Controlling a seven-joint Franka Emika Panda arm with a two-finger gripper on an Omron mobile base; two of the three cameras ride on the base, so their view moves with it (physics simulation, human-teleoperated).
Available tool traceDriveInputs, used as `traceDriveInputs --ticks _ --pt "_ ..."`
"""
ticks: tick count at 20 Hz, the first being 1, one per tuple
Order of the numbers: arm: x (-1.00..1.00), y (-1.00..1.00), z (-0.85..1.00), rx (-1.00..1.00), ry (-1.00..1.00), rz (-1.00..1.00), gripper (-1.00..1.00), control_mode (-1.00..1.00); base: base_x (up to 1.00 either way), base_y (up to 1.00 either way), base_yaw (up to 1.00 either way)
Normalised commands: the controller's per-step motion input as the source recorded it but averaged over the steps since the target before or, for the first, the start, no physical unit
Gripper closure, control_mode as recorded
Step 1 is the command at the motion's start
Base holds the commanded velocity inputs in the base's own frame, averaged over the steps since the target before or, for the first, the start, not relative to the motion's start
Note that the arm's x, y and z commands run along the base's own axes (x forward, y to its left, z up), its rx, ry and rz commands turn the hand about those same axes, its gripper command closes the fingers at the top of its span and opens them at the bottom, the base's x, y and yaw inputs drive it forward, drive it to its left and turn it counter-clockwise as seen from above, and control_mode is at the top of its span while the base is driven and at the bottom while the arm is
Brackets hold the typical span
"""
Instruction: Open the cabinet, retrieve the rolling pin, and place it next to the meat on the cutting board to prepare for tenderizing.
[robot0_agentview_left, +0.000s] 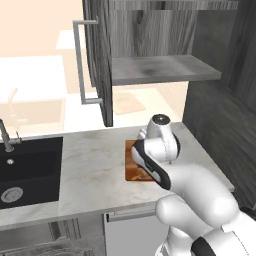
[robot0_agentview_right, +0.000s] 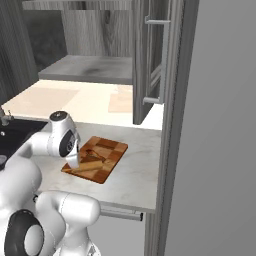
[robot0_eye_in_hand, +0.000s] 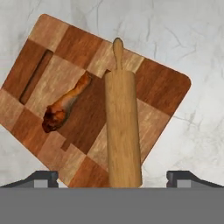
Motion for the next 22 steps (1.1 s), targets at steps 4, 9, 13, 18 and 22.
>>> traceDriveInputs --ticks 4,9,13,18,22 --pt "-0.25 0.0 0.45 0.0 -0.02 -0.03 -1.0 -1.0 0.0 0.0 0.0" --pt "-0.47 0.0 0.41 0.0 -0.04 -0.02 -1.0 -1.0 0.0 0.0 0.0" --pt "-0.72 0.0 0.3 0.0 -0.04 -0.04 -1.0 -1.0 0.0 0.0 0.0" --pt "-0.73 0.0 0.29 0.0 -0.05 -0.06 -1.0 -1.0 0.0 0.0 0.0" --pt "-0.77 -0.06 0.36 0.0 -0.12 -0.05 -1.0 -1.0 0.0 0.0 0.0"
